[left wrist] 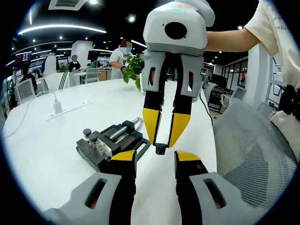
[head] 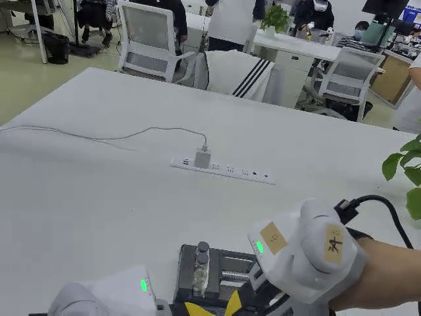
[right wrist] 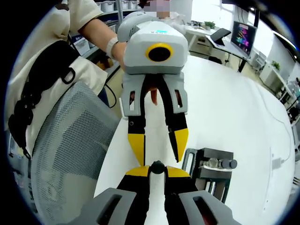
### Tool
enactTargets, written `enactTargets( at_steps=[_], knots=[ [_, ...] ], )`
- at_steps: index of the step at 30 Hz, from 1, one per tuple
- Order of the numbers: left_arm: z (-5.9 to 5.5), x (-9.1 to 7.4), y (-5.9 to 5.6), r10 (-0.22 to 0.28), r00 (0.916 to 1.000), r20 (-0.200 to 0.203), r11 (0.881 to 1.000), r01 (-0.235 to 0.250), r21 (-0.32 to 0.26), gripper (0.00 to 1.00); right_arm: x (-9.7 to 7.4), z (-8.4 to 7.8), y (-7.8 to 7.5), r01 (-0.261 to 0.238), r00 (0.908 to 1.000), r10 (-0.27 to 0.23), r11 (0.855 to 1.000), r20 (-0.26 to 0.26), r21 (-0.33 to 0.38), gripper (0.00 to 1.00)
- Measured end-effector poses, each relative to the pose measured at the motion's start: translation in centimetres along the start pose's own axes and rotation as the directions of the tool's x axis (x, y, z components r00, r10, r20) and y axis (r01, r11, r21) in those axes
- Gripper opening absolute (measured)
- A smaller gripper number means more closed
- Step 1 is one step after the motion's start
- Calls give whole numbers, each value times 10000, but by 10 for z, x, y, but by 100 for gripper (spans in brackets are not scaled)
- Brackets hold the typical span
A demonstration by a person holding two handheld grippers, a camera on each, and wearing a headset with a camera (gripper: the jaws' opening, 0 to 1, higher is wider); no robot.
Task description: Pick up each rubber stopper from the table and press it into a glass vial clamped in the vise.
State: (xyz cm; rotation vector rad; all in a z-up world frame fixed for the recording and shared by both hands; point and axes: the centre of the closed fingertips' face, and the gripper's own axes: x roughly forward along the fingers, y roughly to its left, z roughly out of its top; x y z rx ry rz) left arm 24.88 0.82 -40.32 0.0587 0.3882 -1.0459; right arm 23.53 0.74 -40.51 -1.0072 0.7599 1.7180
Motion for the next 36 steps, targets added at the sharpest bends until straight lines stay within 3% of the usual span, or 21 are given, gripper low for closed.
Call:
enactTargets(
  at_steps=[8,12,19,24,32,36],
  knots=[
    [-16,-15,21,1262,9919,-123,9910,-1266,-427,60,3,-8,-12,132,9994,-131,9999,-309,35,6],
    [-23,-25,33,1961,9804,-169,9791,-1967,-519,77,3,-10,-20,259,9987,-259,9997,-431,-8,6],
    [-36,-38,50,2783,9581,-671,9554,-2834,-834,93,-1,-11,-34,522,9963,-521,9986,-681,-10,6],
    [-39,-43,55,3006,9508,-754,9467,-3070,-971,99,-3,-13,-47,749,9928,-746,9972,-933,-2,6],
    [-46,-42,51,2862,9542,-873,9478,-2953,-1202,99,0,-12,-75,1377,9818,-1391,9903,-1290,-193,6],
    [-48,-41,48,2790,9556,-951,9522,-2881,-1018,99,0,-7,-83,1457,9781,-1506,9884,-1440,-438,6]
  ],
)
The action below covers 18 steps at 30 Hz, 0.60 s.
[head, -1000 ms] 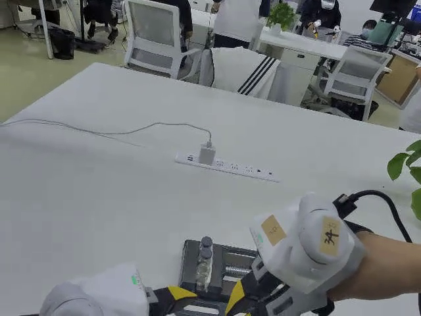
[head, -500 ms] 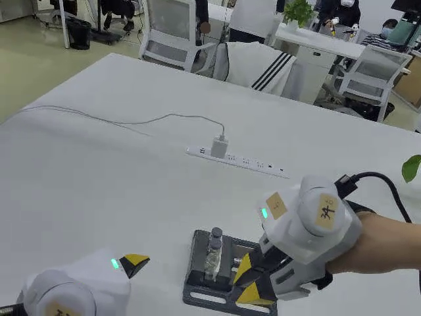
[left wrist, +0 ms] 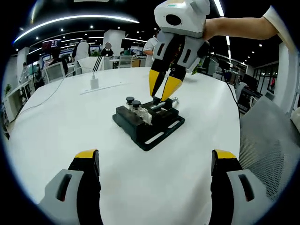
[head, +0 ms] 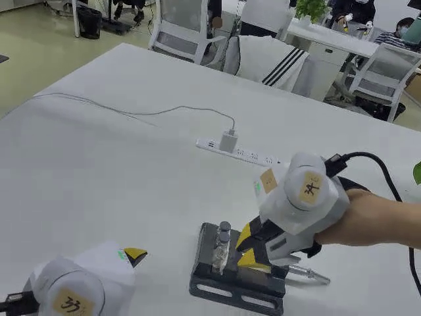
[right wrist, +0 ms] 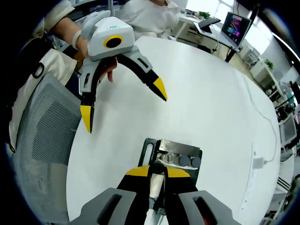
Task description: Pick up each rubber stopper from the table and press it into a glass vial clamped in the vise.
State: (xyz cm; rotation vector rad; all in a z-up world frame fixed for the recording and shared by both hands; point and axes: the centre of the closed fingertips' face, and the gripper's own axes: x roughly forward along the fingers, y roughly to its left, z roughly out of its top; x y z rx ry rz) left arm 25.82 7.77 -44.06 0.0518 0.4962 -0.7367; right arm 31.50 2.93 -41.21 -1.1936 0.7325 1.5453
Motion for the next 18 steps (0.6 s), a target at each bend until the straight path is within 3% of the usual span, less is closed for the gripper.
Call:
enactTargets(
  at_steps=[6,11,18],
  knots=[
    [1,1,-6,-286,9996,-71,9996,287,78,98,2,5,-9,-34,9997,29,9998,-254,-183,6],
    [3,1,-2,-282,9996,-72,9996,283,78,97,7,4,-13,-113,9984,90,9991,-565,-399,6],
    [4,2,-5,-428,9989,-171,9990,431,139,97,7,4,-16,-198,9979,182,9995,-626,-254,6]
  ],
)
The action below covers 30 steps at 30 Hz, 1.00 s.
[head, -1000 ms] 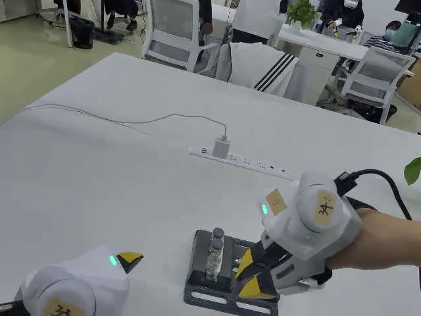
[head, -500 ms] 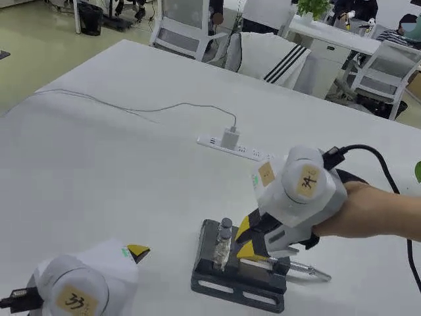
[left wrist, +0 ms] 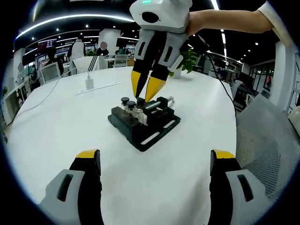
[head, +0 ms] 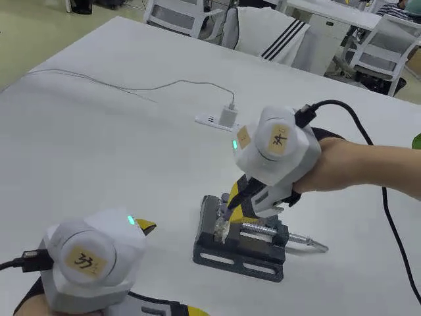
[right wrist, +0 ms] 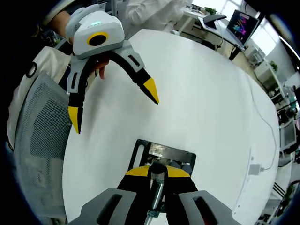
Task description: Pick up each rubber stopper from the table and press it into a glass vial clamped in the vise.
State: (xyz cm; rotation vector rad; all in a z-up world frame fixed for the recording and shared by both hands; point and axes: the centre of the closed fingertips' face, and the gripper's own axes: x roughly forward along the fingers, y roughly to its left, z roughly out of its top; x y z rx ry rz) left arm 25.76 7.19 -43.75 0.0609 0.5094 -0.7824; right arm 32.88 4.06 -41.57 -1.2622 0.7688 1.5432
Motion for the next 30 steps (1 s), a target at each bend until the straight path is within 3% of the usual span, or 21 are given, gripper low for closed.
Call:
enactTargets(
  at_steps=[11,19,24,27,30],
  knots=[
    [3,0,5,-86,9999,-117,9999,87,103,95,-1,-7,-1,-2,10000,2,9996,-7,279,6],
    [8,-2,6,9,10000,61,10000,-10,46,96,1,-8,-1,-240,9996,247,9983,-129,533,6],
    [7,-2,6,46,10000,-13,9998,-46,174,96,1,-8,-3,-317,9992,328,9984,-240,465,5],
    [13,-4,4,72,9999,84,9979,-77,638,96,3,-7,-4,-428,9986,446,9974,-287,578,5],
    [17,-4,4,82,9997,250,9981,-97,612,95,6,-7,-3,-523,9977,542,9975,-416,471,5]
  ],
)
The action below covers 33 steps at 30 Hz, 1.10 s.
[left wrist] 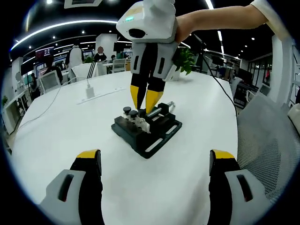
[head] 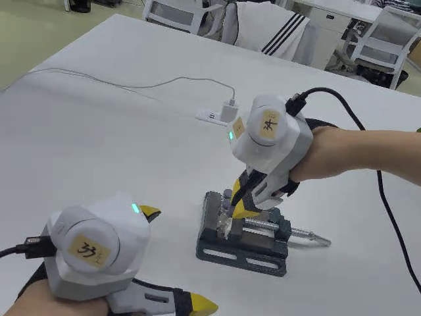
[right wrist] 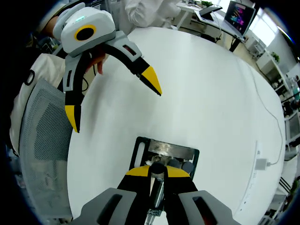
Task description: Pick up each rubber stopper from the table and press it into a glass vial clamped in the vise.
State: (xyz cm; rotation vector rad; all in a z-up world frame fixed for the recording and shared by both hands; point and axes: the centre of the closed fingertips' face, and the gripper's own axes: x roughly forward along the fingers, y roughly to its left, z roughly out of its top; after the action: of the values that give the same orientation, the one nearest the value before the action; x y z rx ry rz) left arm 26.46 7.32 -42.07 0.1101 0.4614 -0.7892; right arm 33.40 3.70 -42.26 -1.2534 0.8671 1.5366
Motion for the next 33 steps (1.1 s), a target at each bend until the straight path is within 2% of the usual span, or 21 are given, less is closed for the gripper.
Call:
enactTargets(
  at_steps=[3,11,14,16,18,20,23,25,28,31,33],
  knots=[
    [0,1,-2,16,10000,21,10000,-16,-39,95,0,3,-1,29,10000,-29,10000,49,14,5],
    [-4,3,-7,-82,10000,-1,9996,82,-272,93,5,-2,0,-124,9992,115,9997,-391,-224,5],
    [-5,3,-7,-115,9999,-3,9993,115,-354,93,5,-2,-1,-176,9991,168,9996,-386,-200,6],
    [-8,4,-9,-251,9996,-150,9993,247,-281,92,5,-1,-1,-213,9990,206,9997,-394,-157,6],
    [-8,3,-9,-254,9995,-200,9995,250,-177,92,5,-1,-1,-193,9992,189,9997,-362,-123,6],
    [-6,2,-6,-197,9998,-49,9992,195,-349,92,5,-1,-1,-205,9990,196,9996,-413,-203,6],
    [-8,4,-5,-147,9998,-128,9991,142,-390,91,5,-1,-1,-205,9991,201,9997,-379,-116,5],
    [-7,4,-5,-160,9999,-41,9988,158,-453,91,3,1,2,-243,9991,234,9993,-366,-267,5],
    [-9,5,-6,-192,9997,-122,9988,186,-456,91,3,-1,2,-189,9982,161,9987,-578,-483,5],
    [-7,4,-6,-180,9998,-22,9987,178,-478,90,5,-2,2,-270,9980,248,9989,-575,-373,5],
    [-8,3,-5,-123,9999,-50,9985,120,-533,90,5,2,1,-246,9990,236,9994,-382,-250,5]
  ],
)
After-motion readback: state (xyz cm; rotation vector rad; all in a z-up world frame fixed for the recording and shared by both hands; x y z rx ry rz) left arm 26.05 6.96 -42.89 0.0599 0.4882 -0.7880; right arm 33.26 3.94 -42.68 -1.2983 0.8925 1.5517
